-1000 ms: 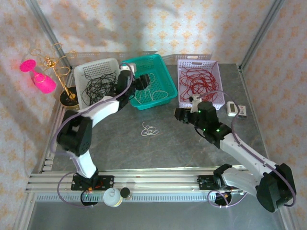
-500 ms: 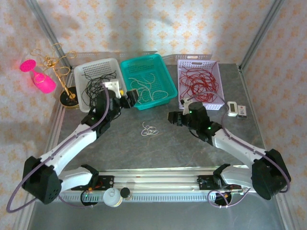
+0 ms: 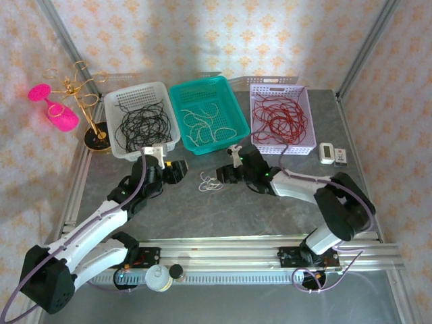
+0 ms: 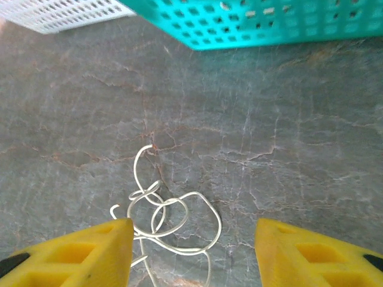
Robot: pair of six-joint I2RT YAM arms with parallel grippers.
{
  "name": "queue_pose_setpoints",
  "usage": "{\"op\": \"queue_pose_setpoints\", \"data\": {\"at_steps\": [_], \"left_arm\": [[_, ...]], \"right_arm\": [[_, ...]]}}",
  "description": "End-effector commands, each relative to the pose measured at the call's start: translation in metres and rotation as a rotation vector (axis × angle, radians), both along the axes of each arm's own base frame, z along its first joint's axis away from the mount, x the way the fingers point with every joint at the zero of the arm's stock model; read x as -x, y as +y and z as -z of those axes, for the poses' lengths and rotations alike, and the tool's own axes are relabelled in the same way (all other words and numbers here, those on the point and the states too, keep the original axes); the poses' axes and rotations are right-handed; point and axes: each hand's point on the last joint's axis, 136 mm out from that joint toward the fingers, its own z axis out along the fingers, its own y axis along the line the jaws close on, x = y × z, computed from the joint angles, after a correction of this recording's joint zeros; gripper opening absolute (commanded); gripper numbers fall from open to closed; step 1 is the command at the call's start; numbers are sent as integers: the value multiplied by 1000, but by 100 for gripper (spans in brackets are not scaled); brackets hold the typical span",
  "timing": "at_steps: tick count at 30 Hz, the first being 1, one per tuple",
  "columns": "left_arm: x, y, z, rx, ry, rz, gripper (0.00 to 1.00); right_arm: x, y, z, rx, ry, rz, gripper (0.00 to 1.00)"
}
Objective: Untangle the cables
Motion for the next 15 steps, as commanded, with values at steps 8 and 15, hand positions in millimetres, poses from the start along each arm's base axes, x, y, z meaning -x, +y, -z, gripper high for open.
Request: {"op": "queue_pose_setpoints", "data": {"at_steps": [8, 15], "left_arm": [[8, -53, 51, 85, 123, 94, 54], [-8, -68, 86, 70, 166, 77, 49]], "right_arm": [[-19, -4, -11, 24, -76, 64, 55], [-8, -17, -23, -5, -115, 91, 55]]}}
